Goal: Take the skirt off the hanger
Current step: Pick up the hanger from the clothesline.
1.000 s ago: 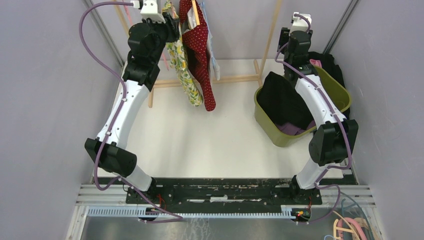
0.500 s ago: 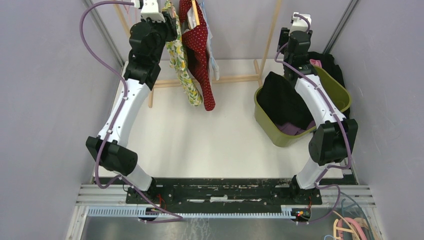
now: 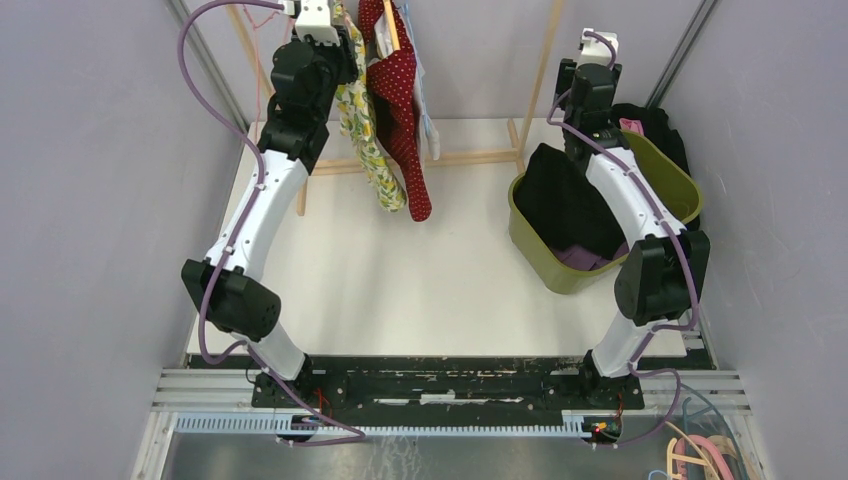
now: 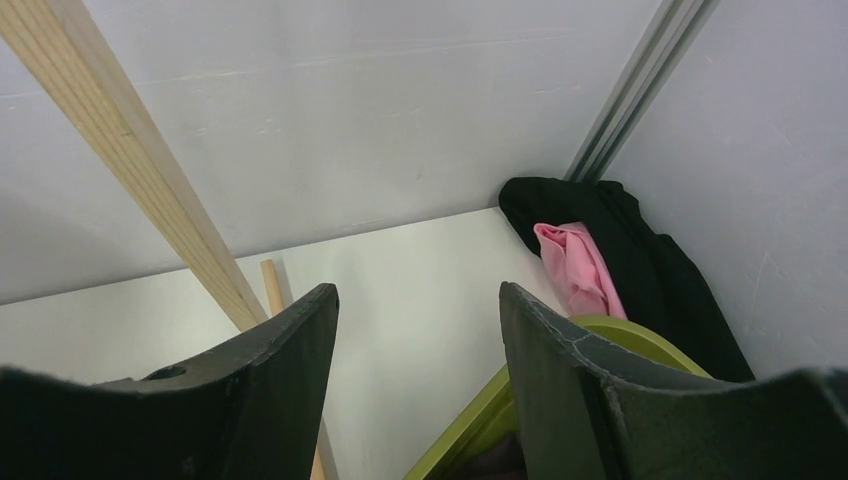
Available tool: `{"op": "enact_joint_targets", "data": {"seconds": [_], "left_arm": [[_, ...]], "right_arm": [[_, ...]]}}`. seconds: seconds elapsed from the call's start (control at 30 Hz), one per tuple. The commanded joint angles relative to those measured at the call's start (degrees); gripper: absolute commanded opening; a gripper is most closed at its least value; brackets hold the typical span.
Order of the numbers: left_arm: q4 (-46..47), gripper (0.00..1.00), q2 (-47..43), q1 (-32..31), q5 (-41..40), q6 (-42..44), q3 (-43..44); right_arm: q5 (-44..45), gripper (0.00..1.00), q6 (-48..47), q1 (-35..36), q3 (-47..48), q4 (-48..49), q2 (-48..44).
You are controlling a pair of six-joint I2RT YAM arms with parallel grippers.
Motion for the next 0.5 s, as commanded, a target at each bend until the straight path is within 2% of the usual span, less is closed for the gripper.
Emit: {"op": "enact_joint_targets", "data": {"seconds": [0.0,0.17,0.47], "left_arm": [[0.6,0.48,-0.8,-0.1,-3.3,4.9,-0.5],[0.7,0.48,0.3,0.1,-4.9,5.9,-0.6],[0.5,0.52,6.8,0.3,-2.2,3.2,5.9]], "right_arm": [[2.5,0.66,-0.4,-0.5,0.9,3.7,0.2],[2.6,0.66,-0.3,-0.6,0.9,3.7,0.5],[1.8,0.66,-0.8,-1.3,0.7,3.3,0.4]]}}
